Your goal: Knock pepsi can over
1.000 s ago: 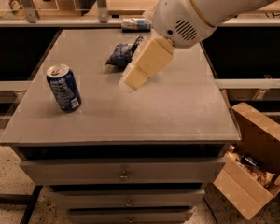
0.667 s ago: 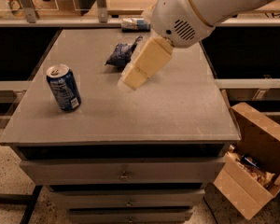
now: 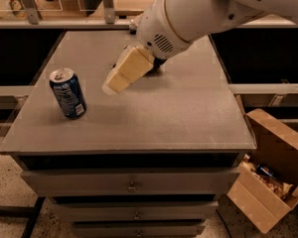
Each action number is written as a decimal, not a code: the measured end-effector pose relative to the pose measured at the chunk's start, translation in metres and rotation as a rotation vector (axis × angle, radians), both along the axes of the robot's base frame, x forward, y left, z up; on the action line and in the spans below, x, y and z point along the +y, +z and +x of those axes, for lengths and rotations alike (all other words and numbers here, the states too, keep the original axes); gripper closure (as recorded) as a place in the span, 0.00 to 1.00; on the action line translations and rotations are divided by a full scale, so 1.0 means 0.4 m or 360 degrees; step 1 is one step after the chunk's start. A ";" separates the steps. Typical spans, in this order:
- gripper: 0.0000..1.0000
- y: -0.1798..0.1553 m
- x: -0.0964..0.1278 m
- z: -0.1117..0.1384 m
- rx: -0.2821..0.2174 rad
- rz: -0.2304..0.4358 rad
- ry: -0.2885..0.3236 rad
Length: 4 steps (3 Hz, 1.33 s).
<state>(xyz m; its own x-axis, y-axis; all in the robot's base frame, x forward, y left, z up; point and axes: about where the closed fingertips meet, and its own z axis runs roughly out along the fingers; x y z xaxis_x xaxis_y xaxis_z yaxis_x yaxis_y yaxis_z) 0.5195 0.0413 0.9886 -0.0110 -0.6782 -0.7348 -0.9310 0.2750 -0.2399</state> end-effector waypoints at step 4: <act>0.00 -0.173 0.275 0.098 0.0062 0.0485 0.0175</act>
Offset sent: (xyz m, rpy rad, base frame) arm 0.0505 0.0792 -0.0726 0.2297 0.0513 0.0213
